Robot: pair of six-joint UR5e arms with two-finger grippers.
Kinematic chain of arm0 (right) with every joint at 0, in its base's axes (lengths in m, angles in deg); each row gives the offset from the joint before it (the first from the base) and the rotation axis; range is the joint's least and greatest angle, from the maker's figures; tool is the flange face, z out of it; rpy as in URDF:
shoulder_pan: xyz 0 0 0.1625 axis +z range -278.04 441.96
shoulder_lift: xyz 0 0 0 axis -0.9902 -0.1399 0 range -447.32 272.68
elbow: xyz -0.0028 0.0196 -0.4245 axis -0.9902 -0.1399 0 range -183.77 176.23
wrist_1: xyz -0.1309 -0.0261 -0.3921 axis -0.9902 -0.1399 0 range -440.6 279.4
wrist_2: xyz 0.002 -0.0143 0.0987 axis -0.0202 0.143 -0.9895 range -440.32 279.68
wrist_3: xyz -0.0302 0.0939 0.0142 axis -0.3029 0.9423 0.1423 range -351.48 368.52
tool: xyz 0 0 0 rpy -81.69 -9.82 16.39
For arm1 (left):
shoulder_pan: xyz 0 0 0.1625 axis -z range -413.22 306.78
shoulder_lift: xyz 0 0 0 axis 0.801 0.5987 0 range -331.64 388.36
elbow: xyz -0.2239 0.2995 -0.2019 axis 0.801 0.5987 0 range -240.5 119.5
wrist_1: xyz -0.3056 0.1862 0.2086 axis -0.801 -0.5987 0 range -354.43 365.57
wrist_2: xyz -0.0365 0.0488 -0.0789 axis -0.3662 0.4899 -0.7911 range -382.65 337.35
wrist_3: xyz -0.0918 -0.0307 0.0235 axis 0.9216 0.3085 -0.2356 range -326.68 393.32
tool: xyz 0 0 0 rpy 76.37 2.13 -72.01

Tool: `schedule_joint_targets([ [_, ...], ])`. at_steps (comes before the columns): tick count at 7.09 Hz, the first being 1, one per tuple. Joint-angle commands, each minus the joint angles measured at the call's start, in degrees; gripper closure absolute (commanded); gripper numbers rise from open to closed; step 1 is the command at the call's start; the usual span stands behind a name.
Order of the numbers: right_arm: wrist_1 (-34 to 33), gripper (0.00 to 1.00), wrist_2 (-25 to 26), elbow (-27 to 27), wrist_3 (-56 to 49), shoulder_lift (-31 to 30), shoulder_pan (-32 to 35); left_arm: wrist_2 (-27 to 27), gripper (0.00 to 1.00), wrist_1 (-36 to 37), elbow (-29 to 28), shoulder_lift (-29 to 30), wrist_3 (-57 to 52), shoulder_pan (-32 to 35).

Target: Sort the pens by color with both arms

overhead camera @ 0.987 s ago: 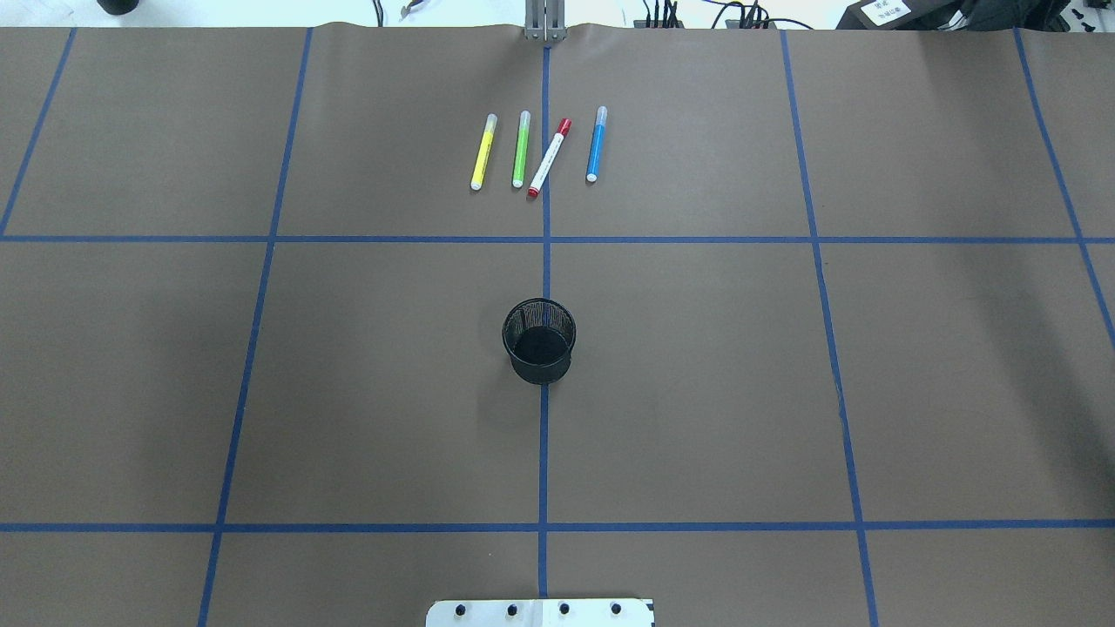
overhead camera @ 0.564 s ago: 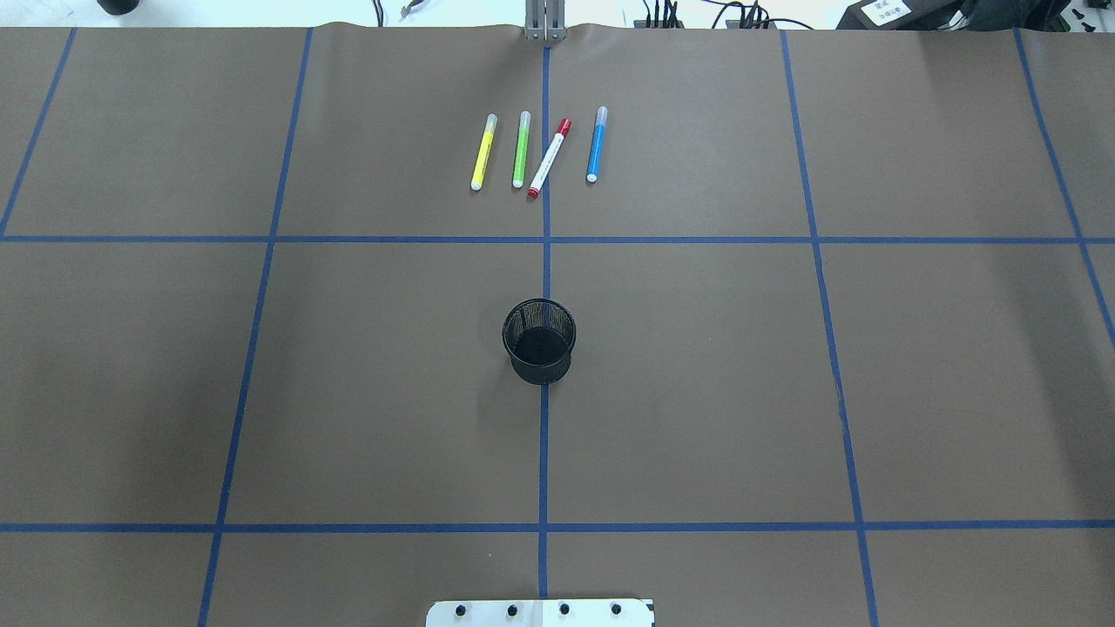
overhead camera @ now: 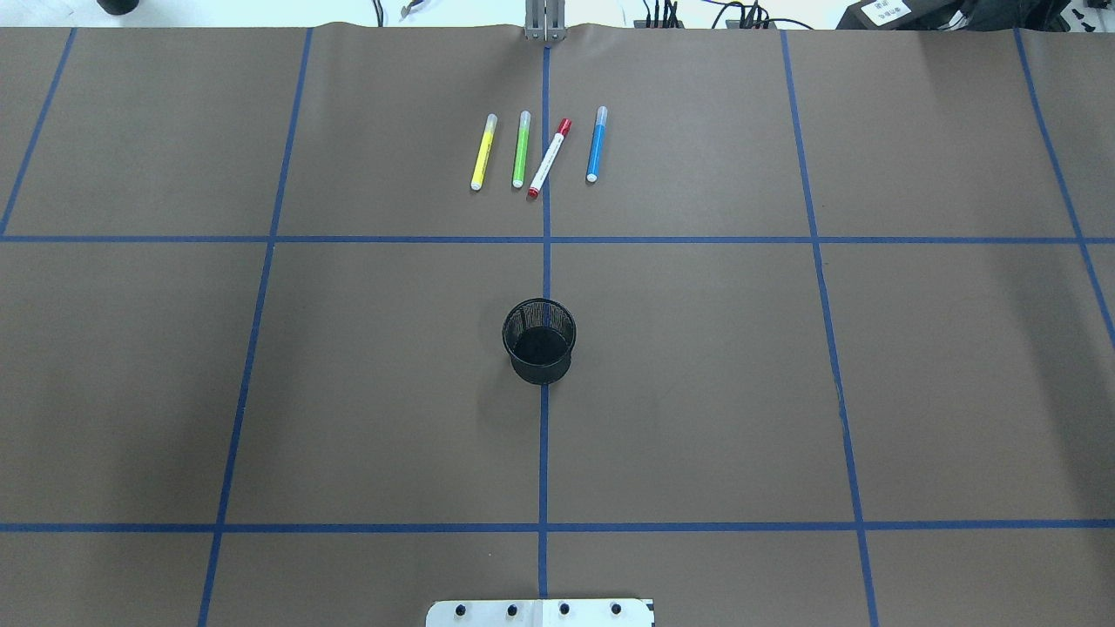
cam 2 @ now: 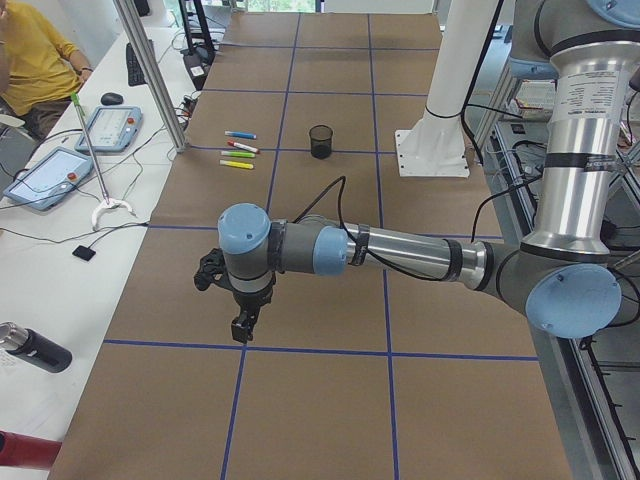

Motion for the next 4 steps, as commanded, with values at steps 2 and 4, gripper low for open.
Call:
schedule_joint_targets([
  [2,0.07,0.01,-0.17,-0.26,0.01,0.17,-0.04,0.15,0.0,0.01,1.4,-1.2,0.45,-0.04],
  [4,0.07,0.01,-2.0,-0.26,0.01,0.17,-0.04,0.15,0.0,0.01,1.48,-1.64,0.45,-0.04],
])
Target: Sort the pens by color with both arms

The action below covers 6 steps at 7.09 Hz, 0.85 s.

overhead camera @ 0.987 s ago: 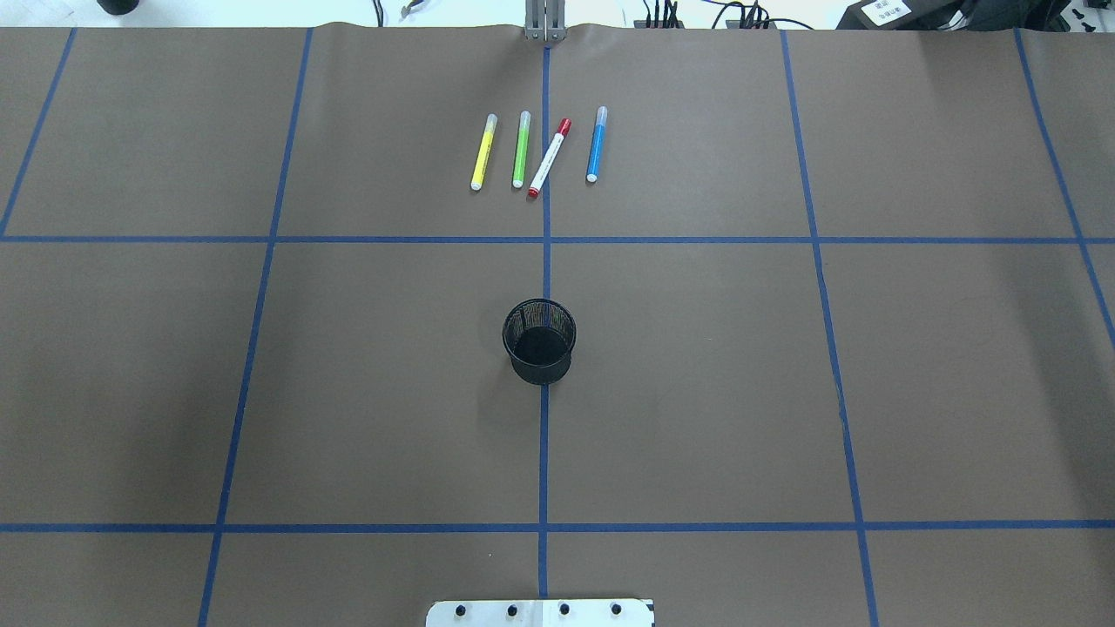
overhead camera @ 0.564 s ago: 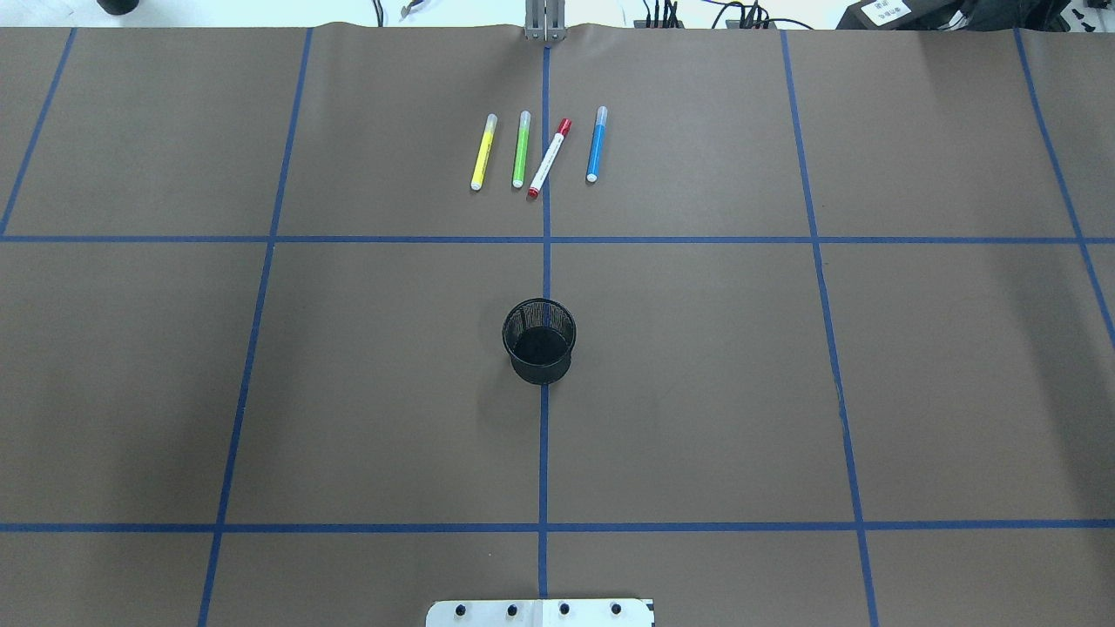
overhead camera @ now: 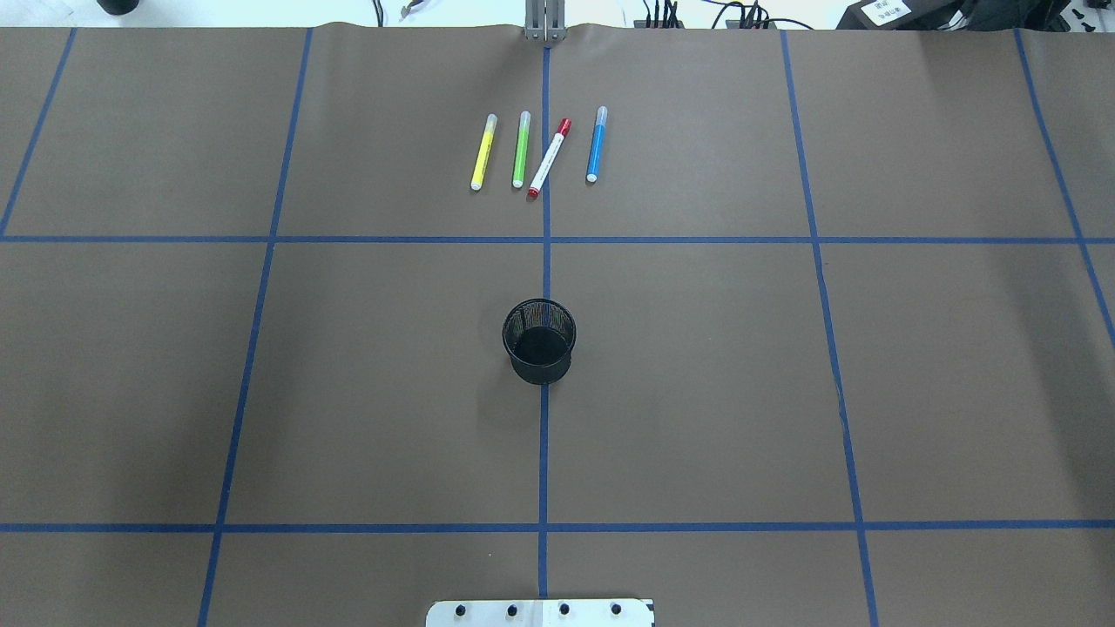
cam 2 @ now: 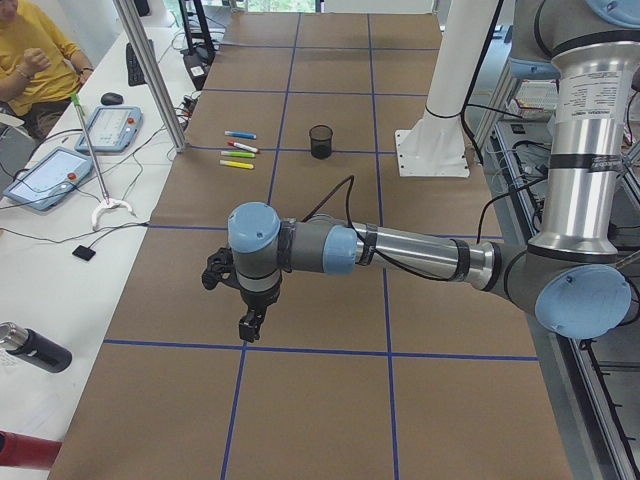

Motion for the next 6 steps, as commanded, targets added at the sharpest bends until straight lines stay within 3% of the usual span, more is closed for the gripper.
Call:
schedule_joint_targets([
  [1,0.0,0.01,-1.15,-0.07,0.0,0.01,0.0,0.01,0.0,-0.08,0.16,-0.3,0.02,0.0],
  [6,0.09,0.0,-1.33,0.54,-0.17,0.18,0.0,0.01,0.0,0.01,0.16,-0.31,0.02,0.0],
])
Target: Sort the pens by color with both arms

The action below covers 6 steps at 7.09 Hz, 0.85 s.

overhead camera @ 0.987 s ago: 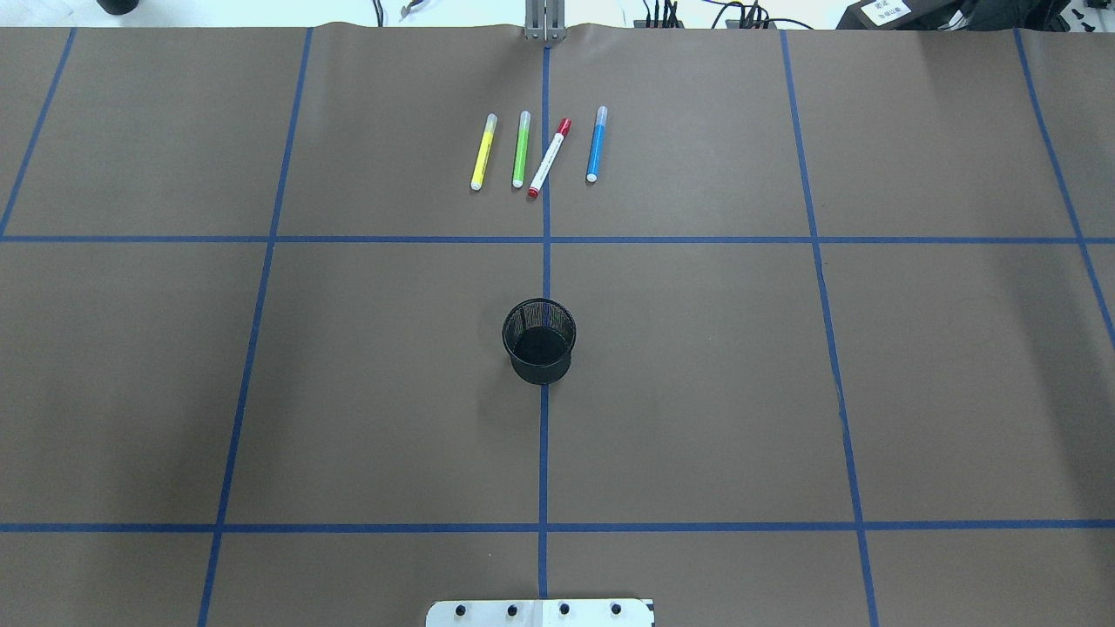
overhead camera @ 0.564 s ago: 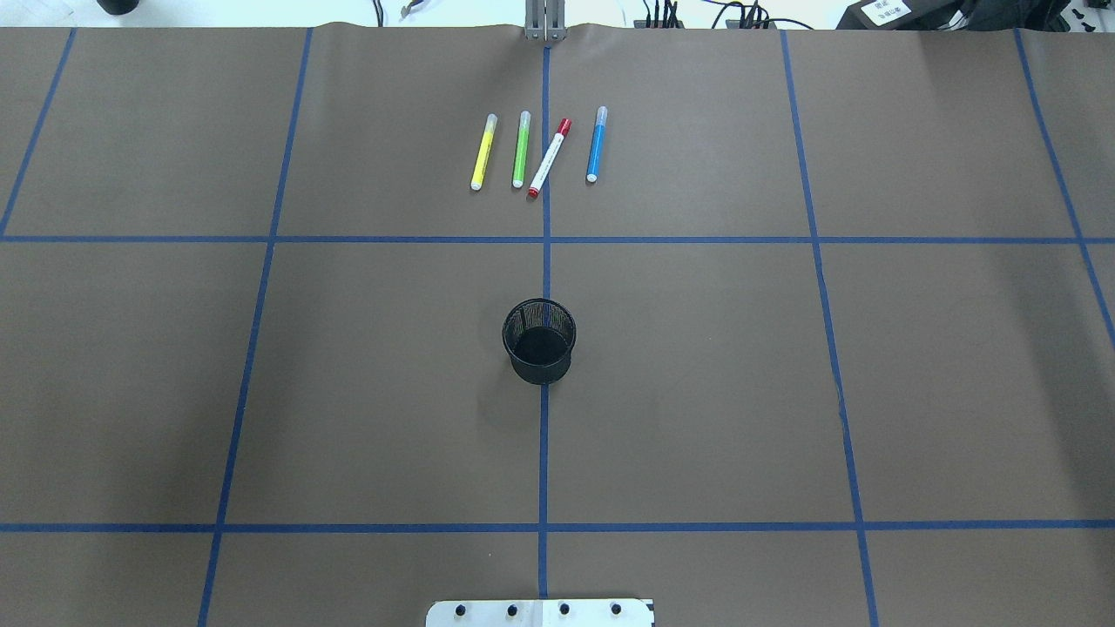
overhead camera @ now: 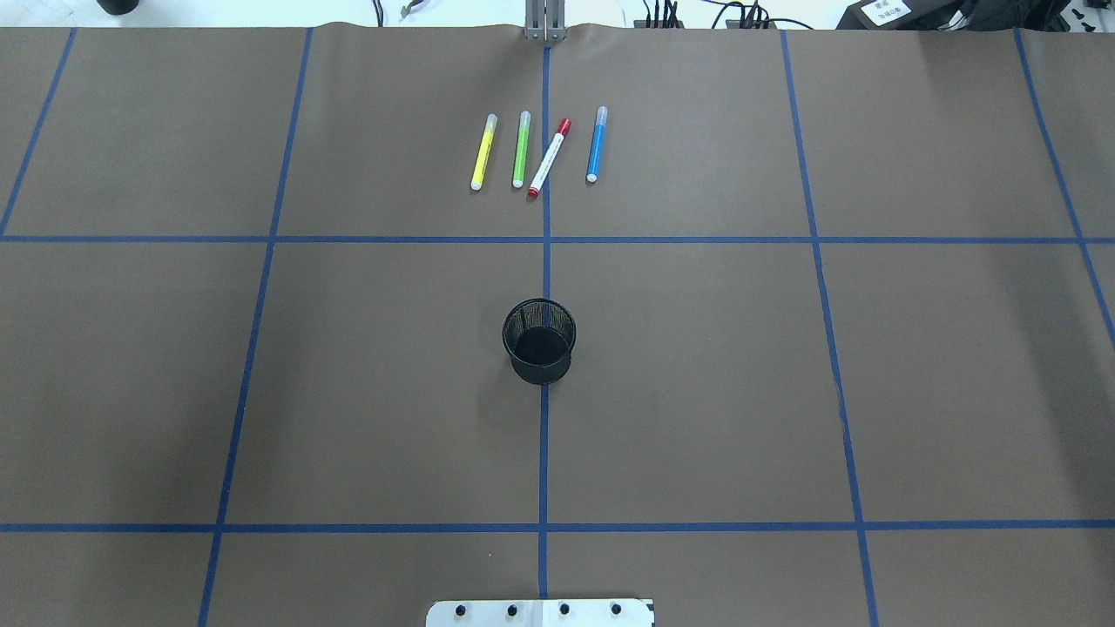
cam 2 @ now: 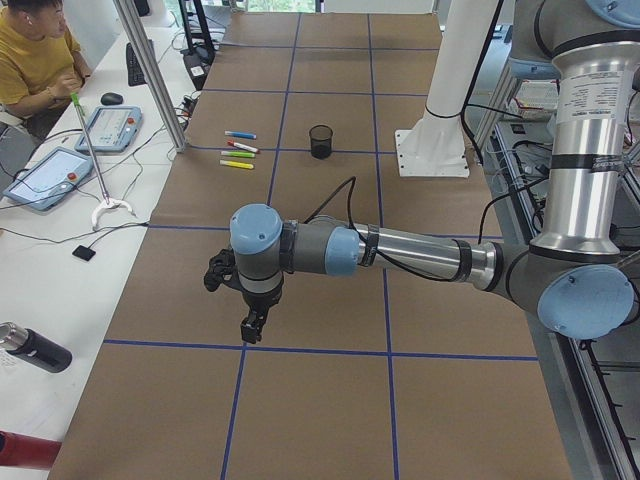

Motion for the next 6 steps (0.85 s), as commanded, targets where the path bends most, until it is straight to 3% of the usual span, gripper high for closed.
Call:
schedule_joint_targets([
  [1,0.1,0.0,0.02,0.34,-0.27,0.18,0.0,0.0,0.0,0.07,0.0,0.05,0.0,-0.01],
  [3,0.01,0.0,0.28,3.31,-0.19,0.18,0.0,0.0,0.0,0.07,0.0,-0.04,0.0,-0.01],
  [6,0.01,0.0,-0.16,3.68,-0.1,-0.26,0.0,0.0,0.0,0.07,0.0,0.05,0.0,-0.01],
])
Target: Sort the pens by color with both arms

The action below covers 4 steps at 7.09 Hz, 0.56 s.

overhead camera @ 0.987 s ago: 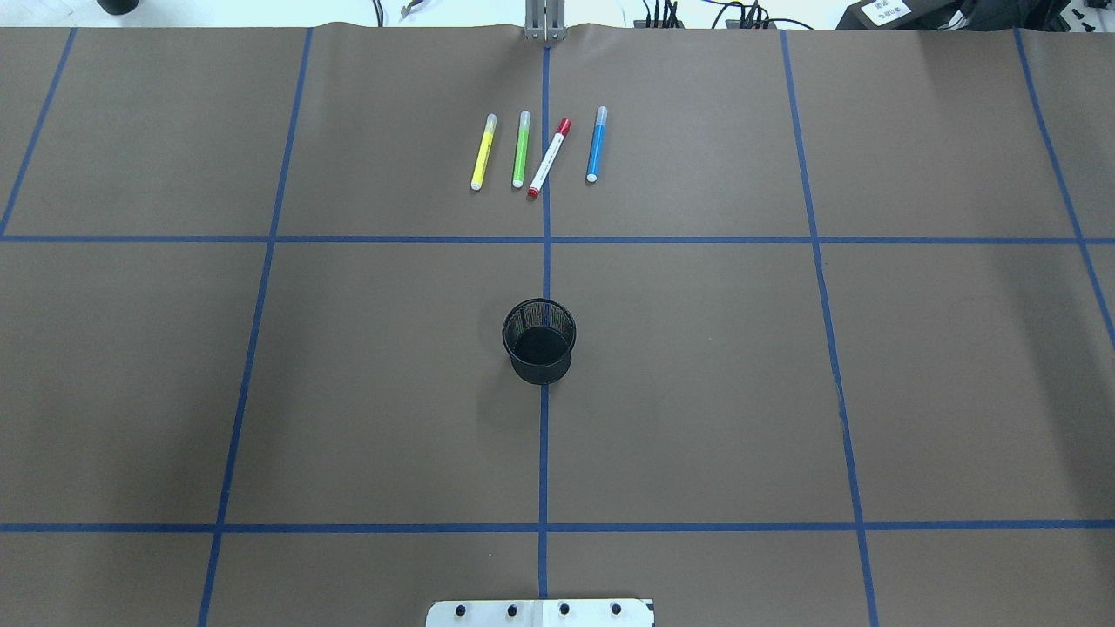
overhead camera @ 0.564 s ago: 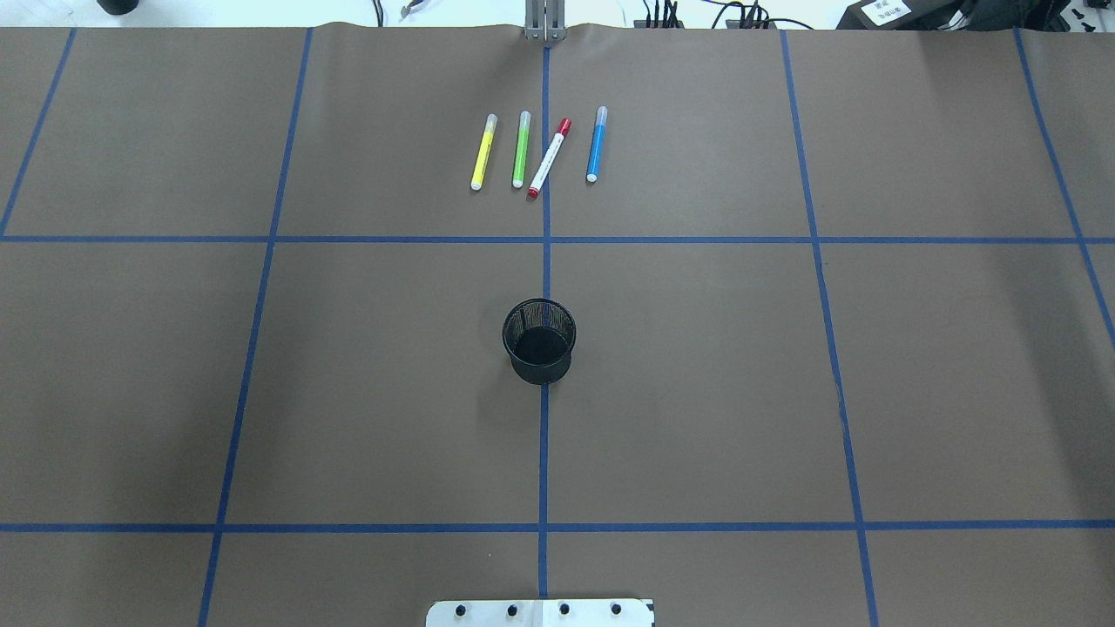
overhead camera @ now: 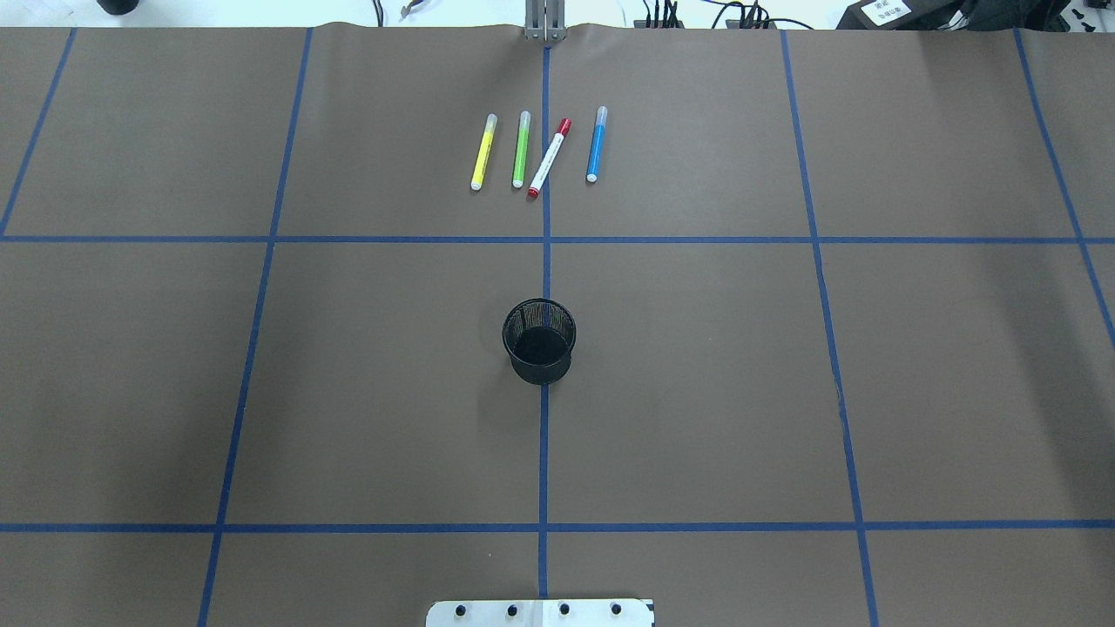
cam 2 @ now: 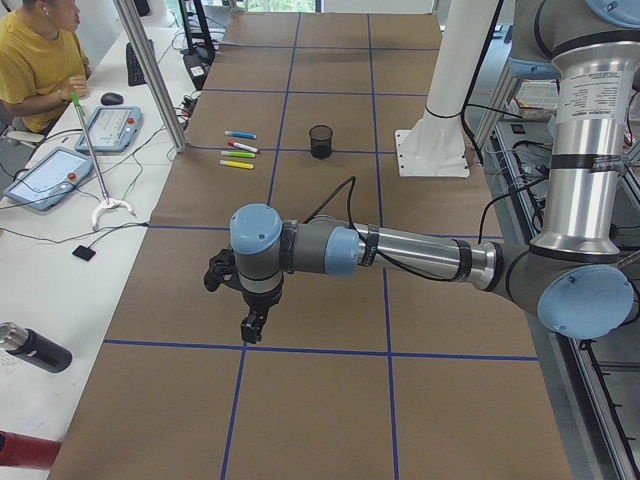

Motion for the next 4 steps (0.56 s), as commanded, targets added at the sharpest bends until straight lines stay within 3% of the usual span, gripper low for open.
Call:
schedule_joint_targets([
  [1,0.0,0.0,0.19,-0.2,0.01,-0.53,0.0,0.0,0.0,0.0,0.0,0.01,0.0,0.0],
  [4,0.08,0.0,0.28,-0.03,-0.08,-0.53,0.0,0.0,0.0,-0.09,0.0,0.01,0.0,0.0],
])
